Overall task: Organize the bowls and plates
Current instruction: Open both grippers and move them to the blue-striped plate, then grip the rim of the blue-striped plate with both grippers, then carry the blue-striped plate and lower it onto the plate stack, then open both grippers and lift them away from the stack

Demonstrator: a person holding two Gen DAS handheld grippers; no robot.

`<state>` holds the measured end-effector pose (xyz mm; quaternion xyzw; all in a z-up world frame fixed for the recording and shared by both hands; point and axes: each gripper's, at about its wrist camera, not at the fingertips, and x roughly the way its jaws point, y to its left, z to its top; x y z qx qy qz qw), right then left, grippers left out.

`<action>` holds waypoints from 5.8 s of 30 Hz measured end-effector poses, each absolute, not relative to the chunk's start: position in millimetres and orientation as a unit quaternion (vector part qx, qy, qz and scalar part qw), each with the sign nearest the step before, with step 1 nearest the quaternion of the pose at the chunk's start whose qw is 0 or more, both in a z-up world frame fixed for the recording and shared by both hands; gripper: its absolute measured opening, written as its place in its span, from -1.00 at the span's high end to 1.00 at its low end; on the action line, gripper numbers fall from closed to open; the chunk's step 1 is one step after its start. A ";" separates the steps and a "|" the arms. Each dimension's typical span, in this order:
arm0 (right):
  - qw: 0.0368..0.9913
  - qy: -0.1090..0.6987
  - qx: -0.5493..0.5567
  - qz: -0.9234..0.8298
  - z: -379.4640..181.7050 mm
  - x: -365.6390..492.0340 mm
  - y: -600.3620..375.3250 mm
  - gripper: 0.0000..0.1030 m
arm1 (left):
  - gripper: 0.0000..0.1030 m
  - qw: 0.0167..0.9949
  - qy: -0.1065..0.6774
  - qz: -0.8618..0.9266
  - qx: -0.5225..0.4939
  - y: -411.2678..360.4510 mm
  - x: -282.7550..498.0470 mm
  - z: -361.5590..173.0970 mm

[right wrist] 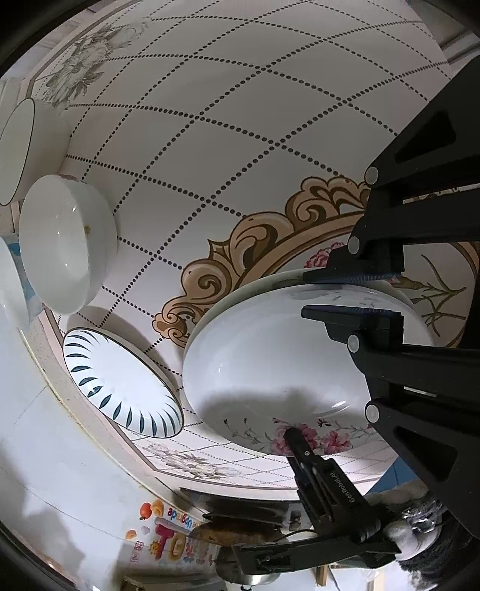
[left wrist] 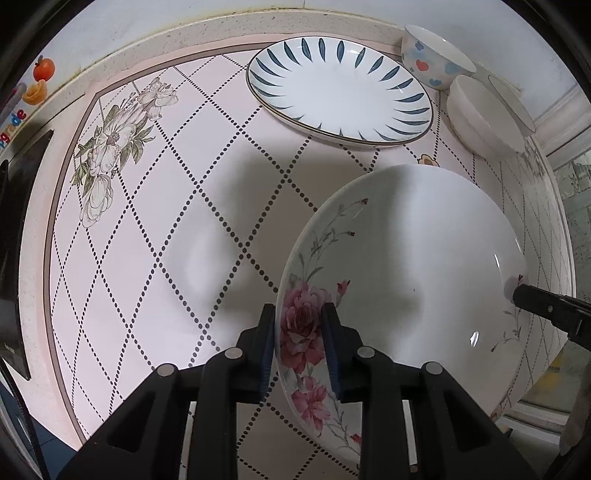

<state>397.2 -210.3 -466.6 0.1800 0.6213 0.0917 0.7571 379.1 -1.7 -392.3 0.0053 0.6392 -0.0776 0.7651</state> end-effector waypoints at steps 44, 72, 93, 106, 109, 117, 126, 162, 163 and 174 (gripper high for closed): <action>0.763 0.606 0.225 0.008 -474.3 590.5 -172.3 0.65 | 0.72 0.768 0.631 -0.104 -0.032 19.6 595.4 -406.3; 0.805 0.563 0.173 0.070 -401.4 516.6 -175.9 0.75 | 0.75 0.805 0.580 -0.116 -0.046 31.9 481.7 -311.0; 0.793 0.579 0.161 0.098 -403.6 393.5 -208.0 0.75 | 0.75 0.787 0.605 -0.112 -0.038 6.9 388.8 -331.4; 0.769 0.611 0.156 0.104 -452.3 387.9 -201.3 0.75 | 0.75 0.771 0.631 -0.089 -0.011 -0.4 383.0 -366.0; 0.763 0.618 0.157 0.103 -459.4 388.0 -203.2 0.75 | 0.75 0.770 0.632 -0.087 -0.002 -3.0 382.2 -368.3; 0.758 0.621 0.169 0.105 -464.4 389.9 -204.0 0.75 | 0.75 0.771 0.631 -0.082 0.012 -6.3 382.9 -371.9; 0.744 0.627 0.207 0.101 -467.2 390.3 -211.3 0.69 | 0.73 0.767 0.636 -0.085 0.001 -4.3 381.0 -376.2; 0.854 0.500 0.087 0.115 -284.0 273.3 -169.9 -0.70 | -0.26 0.865 0.499 -0.015 -0.044 22.2 254.3 -183.5; 0.859 0.492 0.083 0.112 -273.6 265.7 -166.8 -0.76 | -0.48 0.870 0.491 -0.016 -0.042 23.0 248.5 -176.1; 0.886 0.454 0.047 0.083 -217.7 192.2 -137.0 -0.82 | -0.80 0.880 0.471 -0.049 -0.038 29.7 192.1 -146.2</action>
